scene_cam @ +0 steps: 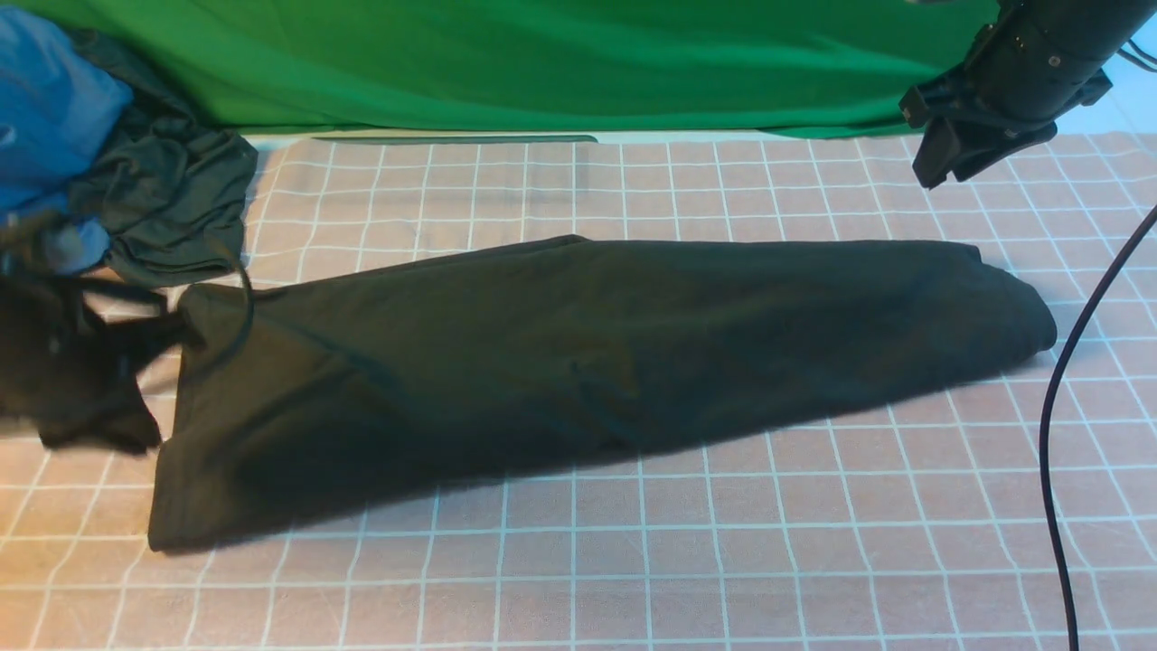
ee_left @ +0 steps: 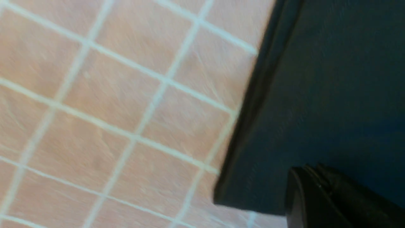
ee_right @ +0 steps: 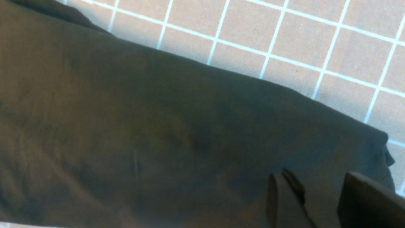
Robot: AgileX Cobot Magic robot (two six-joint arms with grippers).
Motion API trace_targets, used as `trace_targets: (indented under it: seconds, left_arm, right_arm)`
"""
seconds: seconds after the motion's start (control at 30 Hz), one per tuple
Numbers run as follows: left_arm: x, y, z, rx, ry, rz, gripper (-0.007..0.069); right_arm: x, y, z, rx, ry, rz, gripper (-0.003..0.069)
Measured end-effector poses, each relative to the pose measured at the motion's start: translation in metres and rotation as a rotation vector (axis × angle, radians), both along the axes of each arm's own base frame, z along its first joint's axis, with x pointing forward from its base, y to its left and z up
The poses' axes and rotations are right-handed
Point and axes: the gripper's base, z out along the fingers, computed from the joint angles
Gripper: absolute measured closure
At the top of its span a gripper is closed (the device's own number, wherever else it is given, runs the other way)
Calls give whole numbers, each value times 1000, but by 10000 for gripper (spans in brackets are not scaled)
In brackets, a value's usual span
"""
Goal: Fold a long-sleeved shirt over a pink coffee tablecloth.
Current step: 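Pull the folded dark garment lengthwise by its ends to straighten it flat on the table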
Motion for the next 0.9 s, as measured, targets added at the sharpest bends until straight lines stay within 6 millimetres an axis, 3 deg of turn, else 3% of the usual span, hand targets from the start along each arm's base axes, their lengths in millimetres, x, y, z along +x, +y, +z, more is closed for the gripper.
trace_targets:
  seconds: [0.2, 0.37, 0.5, 0.6, 0.63, 0.77, 0.9]
  left_arm:
    - [7, -47, 9, -111, -136, -86, 612]
    - [38, -91, 14, -141, -224, -174, 612]
    - [70, -113, -1, -175, -205, -162, 612]
    - [77, -113, -19, -161, -154, -160, 612]
    - [79, -107, -35, -139, -94, -148, 612]
    - [73, -87, -64, -98, 15, -90, 611]
    - [67, -74, -68, -102, -12, -32, 611]
  right_arm:
    - [0, 0, 0, 2, 1, -1, 405]
    - [0, 0, 0, 2, 1, -1, 410]
    - [0, 0, 0, 2, 1, 1, 410]
    - [0, 0, 0, 1, 0, 2, 410]
    - [0, 0, 0, 1, 0, 3, 410]
    - [0, 0, 0, 1, 0, 4, 410]
    - [0, 0, 0, 1, 0, 4, 410]
